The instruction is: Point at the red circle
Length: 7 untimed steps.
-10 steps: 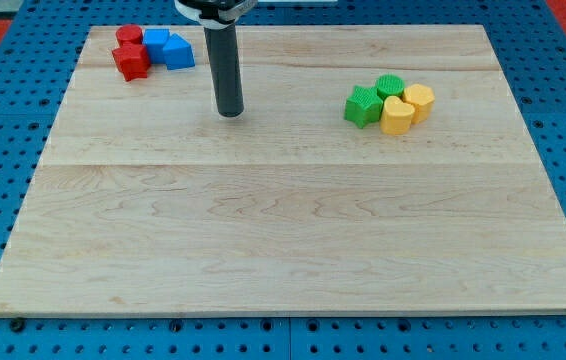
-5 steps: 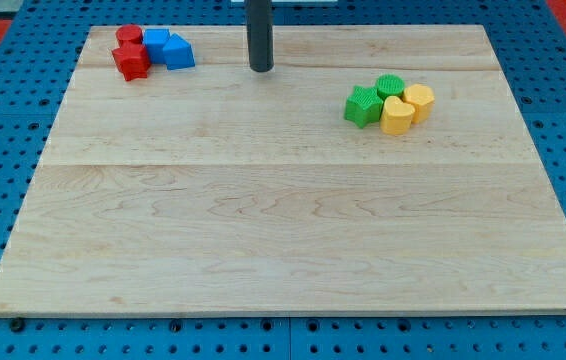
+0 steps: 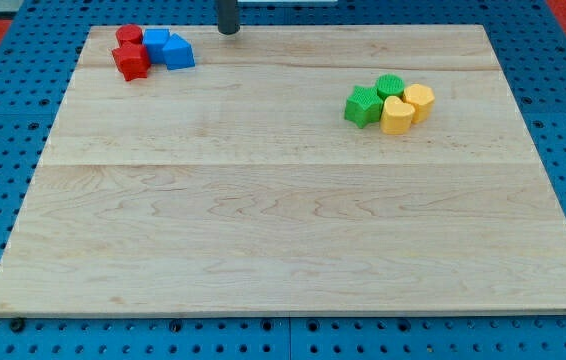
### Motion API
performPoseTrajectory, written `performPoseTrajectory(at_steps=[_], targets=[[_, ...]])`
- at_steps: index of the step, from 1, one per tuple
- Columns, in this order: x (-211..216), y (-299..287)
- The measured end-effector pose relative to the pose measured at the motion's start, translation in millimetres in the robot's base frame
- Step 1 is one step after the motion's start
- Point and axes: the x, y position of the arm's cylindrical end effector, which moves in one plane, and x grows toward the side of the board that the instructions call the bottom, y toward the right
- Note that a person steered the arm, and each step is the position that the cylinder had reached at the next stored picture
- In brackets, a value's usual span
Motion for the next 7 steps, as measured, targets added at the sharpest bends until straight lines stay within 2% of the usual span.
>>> performPoseTrajectory(at_steps=[6, 7], targets=[[-1, -43], [0, -72]])
